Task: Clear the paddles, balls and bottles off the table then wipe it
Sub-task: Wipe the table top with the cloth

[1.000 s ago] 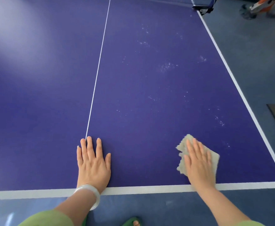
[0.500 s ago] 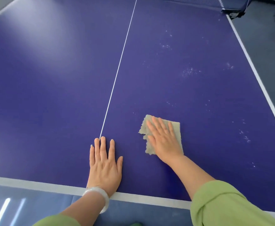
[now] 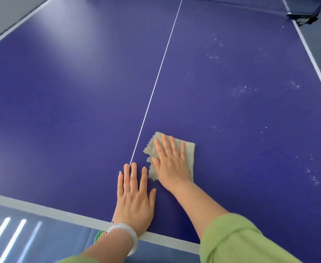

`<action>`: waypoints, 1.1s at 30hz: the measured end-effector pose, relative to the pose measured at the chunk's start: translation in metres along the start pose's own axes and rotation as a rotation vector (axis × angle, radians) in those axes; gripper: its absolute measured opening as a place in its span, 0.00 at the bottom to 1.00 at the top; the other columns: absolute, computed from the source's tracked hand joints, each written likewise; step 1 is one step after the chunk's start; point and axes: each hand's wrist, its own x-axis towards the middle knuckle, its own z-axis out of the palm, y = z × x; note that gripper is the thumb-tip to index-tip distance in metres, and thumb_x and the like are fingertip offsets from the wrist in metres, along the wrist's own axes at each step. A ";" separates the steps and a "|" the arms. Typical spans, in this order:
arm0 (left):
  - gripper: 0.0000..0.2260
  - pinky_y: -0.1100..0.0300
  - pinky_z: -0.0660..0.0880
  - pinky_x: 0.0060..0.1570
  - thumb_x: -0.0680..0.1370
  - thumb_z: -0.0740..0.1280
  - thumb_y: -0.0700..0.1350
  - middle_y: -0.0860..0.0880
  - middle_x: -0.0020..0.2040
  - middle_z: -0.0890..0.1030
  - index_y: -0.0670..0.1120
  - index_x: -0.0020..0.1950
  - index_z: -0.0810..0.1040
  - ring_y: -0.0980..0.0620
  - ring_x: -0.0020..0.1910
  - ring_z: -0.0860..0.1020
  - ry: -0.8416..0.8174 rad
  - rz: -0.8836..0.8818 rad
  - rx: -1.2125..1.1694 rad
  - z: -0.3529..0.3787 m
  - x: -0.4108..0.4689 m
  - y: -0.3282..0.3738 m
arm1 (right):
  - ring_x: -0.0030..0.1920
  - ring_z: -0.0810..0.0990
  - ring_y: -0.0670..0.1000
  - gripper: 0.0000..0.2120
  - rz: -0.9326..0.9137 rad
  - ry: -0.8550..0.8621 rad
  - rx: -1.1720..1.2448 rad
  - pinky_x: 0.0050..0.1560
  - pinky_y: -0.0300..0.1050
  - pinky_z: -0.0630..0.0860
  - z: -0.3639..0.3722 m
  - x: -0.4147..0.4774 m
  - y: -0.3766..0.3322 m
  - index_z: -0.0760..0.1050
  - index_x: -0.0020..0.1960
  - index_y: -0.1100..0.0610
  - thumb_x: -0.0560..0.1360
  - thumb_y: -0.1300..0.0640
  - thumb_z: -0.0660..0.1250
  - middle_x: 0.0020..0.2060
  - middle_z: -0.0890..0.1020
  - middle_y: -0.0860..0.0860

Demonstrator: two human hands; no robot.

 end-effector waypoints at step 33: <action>0.30 0.38 0.53 0.75 0.81 0.47 0.56 0.34 0.77 0.58 0.39 0.77 0.61 0.35 0.78 0.51 -0.032 0.025 -0.070 -0.002 0.000 -0.002 | 0.79 0.48 0.56 0.28 0.544 0.111 0.033 0.76 0.62 0.51 0.026 -0.143 -0.019 0.46 0.80 0.54 0.83 0.45 0.41 0.79 0.49 0.54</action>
